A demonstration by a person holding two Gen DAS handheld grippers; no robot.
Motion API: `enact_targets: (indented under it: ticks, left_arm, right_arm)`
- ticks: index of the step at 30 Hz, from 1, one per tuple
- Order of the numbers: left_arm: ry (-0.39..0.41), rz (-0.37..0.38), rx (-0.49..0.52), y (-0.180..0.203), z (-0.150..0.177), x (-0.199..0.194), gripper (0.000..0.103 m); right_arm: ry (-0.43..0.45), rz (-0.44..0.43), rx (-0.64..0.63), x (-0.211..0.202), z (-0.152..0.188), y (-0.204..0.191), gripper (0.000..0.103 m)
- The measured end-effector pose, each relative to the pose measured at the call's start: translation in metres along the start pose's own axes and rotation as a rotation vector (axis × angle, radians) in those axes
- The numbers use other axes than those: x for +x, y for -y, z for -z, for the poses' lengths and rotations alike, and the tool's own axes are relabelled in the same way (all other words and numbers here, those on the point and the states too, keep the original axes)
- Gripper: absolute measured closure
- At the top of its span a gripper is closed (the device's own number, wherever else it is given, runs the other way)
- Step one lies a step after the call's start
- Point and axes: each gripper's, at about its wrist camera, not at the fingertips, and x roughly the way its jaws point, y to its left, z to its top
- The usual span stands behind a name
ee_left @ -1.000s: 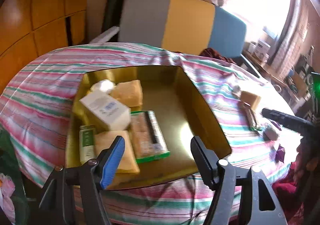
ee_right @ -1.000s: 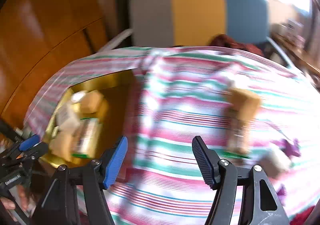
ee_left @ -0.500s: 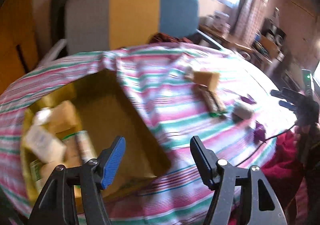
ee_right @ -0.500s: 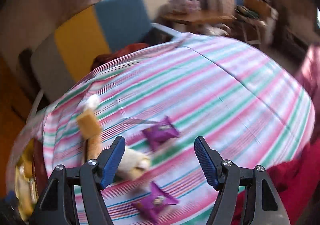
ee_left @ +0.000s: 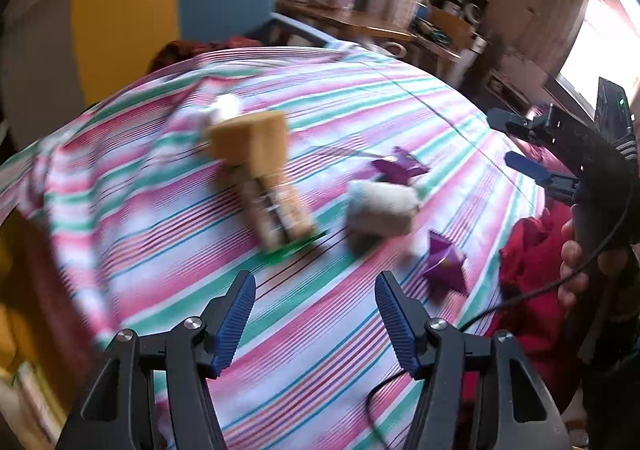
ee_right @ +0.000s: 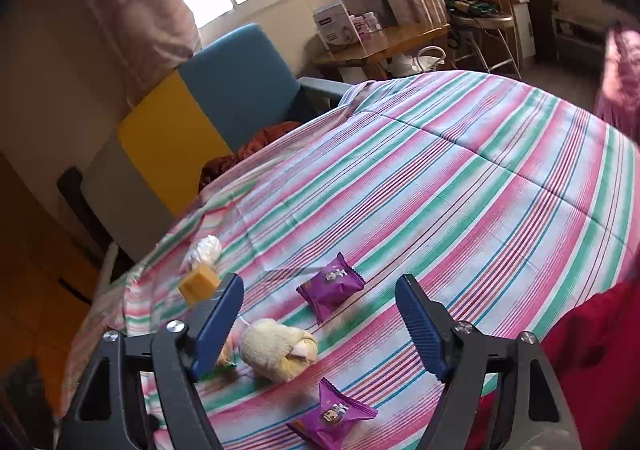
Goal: Organize objects
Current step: 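Grasp the grey sock roll with the left gripper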
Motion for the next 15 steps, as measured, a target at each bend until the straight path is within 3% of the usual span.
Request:
enact_targets:
  ticks: [3, 7, 15]
  left_arm:
    - [-0.01, 0.023, 0.053, 0.018, -0.014, 0.018, 0.038]
    - [-0.025, 0.066, 0.111, 0.038, -0.028, 0.039, 0.02]
    - [-0.092, 0.057, 0.151, 0.055, -0.045, 0.086, 0.018]
  right_arm:
    - [-0.001, -0.014, 0.027, -0.001, 0.0, 0.004, 0.021]
    - [-0.006, -0.03, 0.044, -0.001, 0.002, 0.006, 0.021]
    - [-0.021, -0.059, 0.067, 0.001, 0.003, 0.01, 0.019]
